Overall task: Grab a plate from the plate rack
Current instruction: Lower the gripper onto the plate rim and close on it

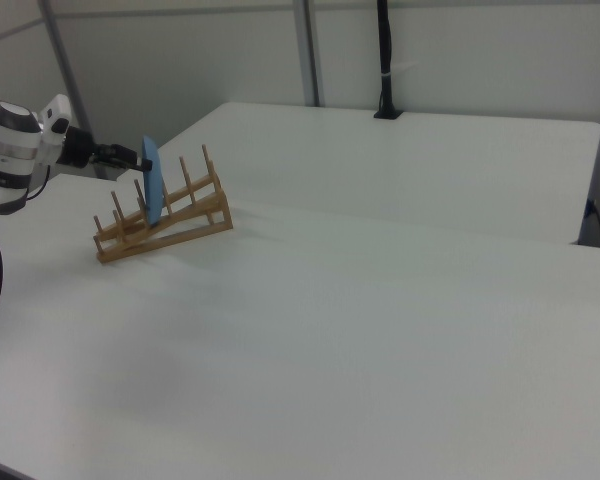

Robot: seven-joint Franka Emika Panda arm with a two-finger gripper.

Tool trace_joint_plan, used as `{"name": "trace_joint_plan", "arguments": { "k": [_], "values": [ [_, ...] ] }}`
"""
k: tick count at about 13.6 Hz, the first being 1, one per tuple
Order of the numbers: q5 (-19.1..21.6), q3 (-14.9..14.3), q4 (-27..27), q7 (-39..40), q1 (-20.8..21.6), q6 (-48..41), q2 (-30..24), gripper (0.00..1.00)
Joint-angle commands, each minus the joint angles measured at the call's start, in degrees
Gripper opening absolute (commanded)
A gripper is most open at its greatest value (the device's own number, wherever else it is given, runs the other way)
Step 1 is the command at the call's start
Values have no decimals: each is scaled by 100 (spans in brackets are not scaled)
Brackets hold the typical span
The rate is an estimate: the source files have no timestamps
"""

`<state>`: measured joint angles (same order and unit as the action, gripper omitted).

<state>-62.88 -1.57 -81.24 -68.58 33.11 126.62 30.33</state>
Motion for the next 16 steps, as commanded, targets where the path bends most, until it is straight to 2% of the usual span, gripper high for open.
{"name": "trace_joint_plan", "arguments": {
  "k": [1, 3, 4, 5, 7, 9, 16],
  "values": [
    [-119, -63, 56, -51, 38, -23, 8, 50],
    [-137, -72, 56, -51, 12, -6, 34, 45],
    [-137, -72, 56, -42, -6, 3, 43, 38],
    [-137, -89, 56, -42, -15, 20, 43, 34],
    [-145, -116, 56, -7, -23, 29, 43, 15],
    [-137, -116, 56, 46, -15, 29, 43, 0],
    [-102, -124, 65, 371, -23, -6, -124, 0]
  ]
}}
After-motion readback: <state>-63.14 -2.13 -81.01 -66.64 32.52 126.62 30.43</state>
